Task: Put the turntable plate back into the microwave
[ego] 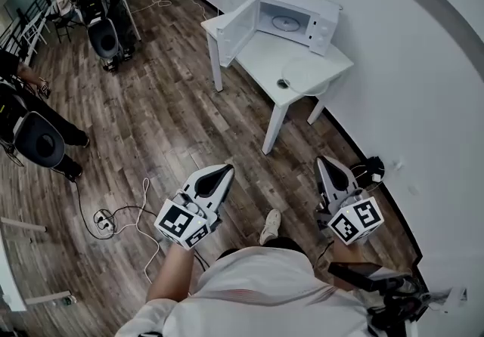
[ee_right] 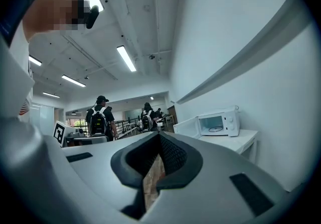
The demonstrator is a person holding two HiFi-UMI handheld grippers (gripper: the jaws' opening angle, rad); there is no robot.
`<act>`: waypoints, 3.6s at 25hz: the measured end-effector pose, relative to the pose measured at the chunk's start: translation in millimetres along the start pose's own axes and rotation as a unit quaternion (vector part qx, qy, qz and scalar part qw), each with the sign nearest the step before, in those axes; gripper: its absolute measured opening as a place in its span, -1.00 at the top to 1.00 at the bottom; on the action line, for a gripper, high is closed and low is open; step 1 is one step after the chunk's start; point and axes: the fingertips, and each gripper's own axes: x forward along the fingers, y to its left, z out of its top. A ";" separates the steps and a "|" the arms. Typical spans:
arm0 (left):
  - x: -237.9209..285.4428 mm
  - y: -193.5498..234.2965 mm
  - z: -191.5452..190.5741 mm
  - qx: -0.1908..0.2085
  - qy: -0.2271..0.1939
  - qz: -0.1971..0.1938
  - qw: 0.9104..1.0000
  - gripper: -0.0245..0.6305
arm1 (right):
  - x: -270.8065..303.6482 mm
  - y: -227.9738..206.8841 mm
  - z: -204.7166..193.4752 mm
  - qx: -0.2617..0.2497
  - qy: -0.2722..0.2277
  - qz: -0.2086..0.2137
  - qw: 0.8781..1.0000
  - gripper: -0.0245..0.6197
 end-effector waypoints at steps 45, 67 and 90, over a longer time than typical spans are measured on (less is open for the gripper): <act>359.1 184.8 18.3 0.007 0.013 -0.064 0.998 0.89 | 215.2 -295.9 46.4 0.025 -0.004 -0.048 0.999 0.92; 471.0 257.7 -43.1 -0.037 0.107 -0.146 0.983 0.89 | 238.0 -456.2 -60.4 0.345 -0.047 -0.138 0.927 0.69; 501.3 250.4 -125.6 -0.070 0.169 -0.021 0.983 0.89 | 274.4 -511.1 -279.0 0.570 0.079 -0.005 0.818 0.19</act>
